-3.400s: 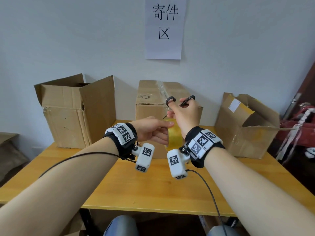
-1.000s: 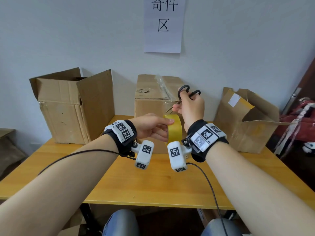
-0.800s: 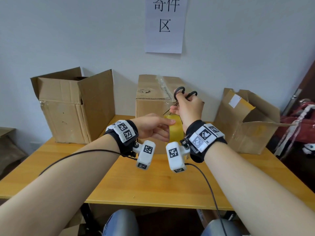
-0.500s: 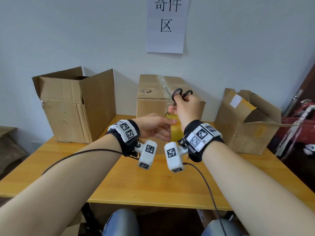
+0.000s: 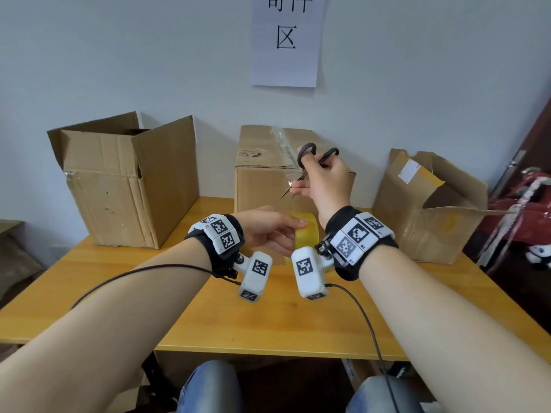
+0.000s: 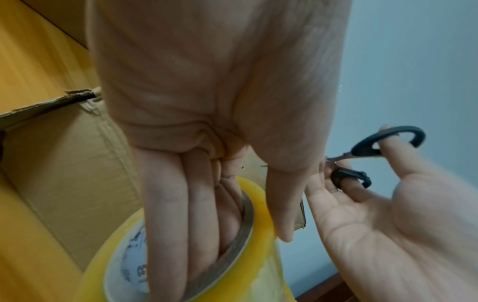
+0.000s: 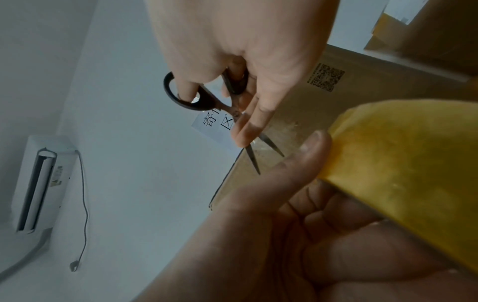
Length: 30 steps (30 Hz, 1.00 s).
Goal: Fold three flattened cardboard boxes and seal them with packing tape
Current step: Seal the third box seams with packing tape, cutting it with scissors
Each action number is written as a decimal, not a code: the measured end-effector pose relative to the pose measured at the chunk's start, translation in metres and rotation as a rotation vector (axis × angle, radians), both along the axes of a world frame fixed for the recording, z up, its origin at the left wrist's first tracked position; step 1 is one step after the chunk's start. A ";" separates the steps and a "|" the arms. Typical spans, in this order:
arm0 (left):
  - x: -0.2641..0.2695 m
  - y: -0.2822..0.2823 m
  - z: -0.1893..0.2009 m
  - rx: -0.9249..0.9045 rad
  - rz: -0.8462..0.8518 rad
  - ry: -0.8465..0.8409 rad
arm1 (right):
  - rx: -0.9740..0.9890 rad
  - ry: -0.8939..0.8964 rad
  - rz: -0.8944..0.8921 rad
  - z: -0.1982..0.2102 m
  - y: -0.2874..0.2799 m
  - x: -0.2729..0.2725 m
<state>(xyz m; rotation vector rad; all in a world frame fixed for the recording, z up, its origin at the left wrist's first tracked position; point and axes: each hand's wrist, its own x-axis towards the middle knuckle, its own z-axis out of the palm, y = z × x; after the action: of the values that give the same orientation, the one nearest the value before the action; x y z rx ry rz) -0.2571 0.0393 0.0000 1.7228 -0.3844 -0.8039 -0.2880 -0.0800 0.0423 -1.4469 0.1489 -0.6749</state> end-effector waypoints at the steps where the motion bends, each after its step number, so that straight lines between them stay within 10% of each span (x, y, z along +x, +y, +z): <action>1: -0.001 -0.001 -0.001 0.008 -0.009 0.006 | 0.009 -0.001 0.000 -0.001 -0.003 -0.001; 10: 0.001 -0.023 -0.014 0.132 0.002 0.050 | 0.144 0.035 -0.211 -0.033 -0.075 -0.021; 18: 0.002 -0.057 -0.036 0.145 -0.033 0.073 | -0.066 0.788 -0.086 -0.103 -0.153 -0.038; 30: 0.008 -0.093 -0.050 0.241 -0.048 0.055 | -0.342 1.144 0.042 -0.145 -0.181 -0.028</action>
<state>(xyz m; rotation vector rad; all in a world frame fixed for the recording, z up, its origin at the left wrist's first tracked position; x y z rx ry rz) -0.2492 -0.0534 -0.0496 1.9158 -0.3016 -0.9615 -0.3158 -0.2615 -0.1029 -2.0170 0.9141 0.2532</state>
